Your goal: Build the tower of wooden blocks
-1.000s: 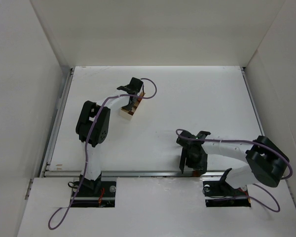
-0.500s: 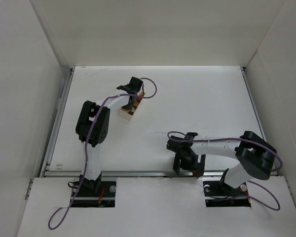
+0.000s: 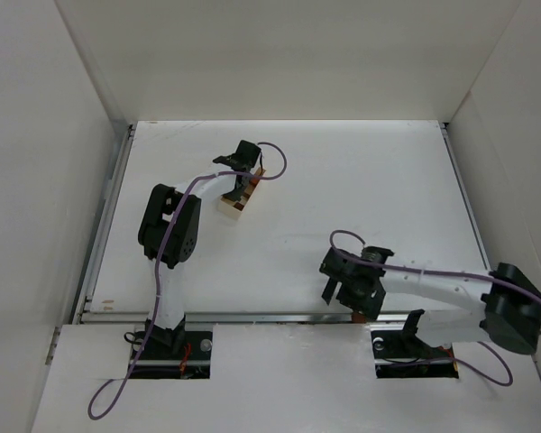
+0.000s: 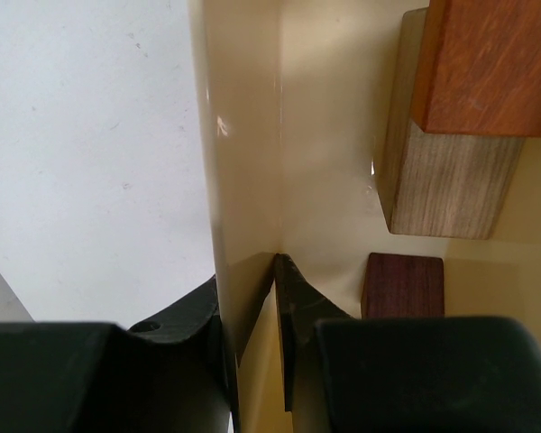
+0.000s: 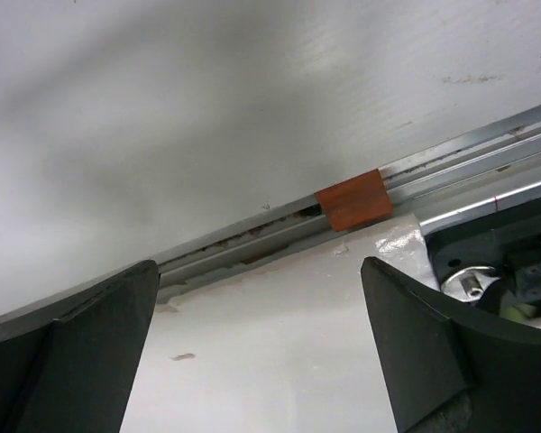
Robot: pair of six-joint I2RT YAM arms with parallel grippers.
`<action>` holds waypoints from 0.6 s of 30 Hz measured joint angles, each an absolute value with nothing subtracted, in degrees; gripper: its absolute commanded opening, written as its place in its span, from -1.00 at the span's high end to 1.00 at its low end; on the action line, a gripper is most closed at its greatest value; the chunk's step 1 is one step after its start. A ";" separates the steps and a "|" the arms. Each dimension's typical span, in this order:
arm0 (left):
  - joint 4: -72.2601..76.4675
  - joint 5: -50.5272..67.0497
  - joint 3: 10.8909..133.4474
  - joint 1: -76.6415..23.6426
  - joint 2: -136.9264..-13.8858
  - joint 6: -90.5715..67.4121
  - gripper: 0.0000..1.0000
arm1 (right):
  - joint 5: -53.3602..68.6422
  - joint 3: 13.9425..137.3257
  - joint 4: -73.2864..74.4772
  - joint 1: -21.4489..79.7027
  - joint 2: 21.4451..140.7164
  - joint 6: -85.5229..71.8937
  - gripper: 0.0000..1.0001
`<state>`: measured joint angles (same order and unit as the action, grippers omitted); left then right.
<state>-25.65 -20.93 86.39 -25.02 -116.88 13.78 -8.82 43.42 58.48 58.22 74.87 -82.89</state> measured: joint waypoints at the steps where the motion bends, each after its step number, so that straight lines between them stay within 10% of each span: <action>1: -25.65 -20.93 86.39 -25.02 -116.86 13.82 0.70 | -9.28 42.00 57.95 58.22 72.20 -84.40 -0.98; 9: -25.71 -20.93 86.39 -25.02 -116.79 13.91 0.70 | -11.64 37.36 57.89 58.22 62.72 -92.38 -0.98; 18: -26.04 -20.84 86.39 -25.02 -116.49 14.06 0.72 | -19.81 54.61 64.29 62.35 89.21 -82.59 -0.98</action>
